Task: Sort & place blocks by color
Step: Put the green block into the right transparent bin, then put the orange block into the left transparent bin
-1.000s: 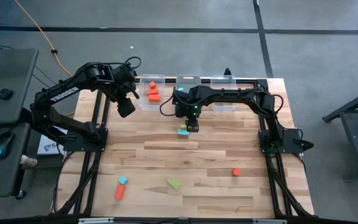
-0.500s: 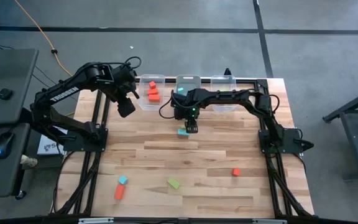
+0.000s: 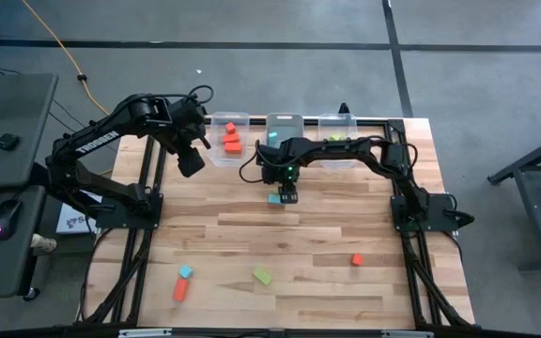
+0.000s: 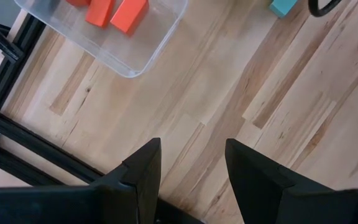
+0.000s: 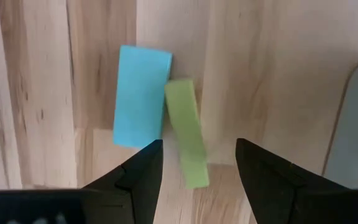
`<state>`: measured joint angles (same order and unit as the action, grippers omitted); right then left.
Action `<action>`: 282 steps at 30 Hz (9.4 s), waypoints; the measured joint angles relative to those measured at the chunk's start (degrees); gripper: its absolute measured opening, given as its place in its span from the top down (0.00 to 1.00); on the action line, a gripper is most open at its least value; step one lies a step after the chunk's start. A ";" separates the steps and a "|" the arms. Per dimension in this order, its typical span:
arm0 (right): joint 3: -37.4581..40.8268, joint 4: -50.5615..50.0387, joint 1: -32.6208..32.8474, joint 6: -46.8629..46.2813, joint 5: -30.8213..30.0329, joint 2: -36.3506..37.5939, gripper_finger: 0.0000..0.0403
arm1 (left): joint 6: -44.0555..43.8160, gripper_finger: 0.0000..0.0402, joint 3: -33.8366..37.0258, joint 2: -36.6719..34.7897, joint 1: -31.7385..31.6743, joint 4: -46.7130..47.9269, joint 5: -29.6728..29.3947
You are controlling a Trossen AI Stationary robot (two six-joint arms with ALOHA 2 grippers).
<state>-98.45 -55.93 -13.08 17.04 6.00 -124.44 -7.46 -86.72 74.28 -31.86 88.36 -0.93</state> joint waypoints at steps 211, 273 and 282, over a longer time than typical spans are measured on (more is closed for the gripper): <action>-0.07 -10.74 -27.53 -29.05 -3.99 16.23 0.69 | -81.72 0.53 0.04 0.71 57.81 1.66 -2.73; -0.07 -10.83 -16.99 -27.25 -3.85 16.21 0.69 | -118.35 0.53 14.82 25.05 78.47 -19.74 5.40; -0.07 -10.82 -16.37 -27.50 -3.85 16.21 0.69 | -118.63 0.53 18.38 24.65 78.44 -28.93 5.68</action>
<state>-98.52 -66.75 -29.45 -10.46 2.15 -108.22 -126.09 -68.34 98.94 46.59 59.42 4.75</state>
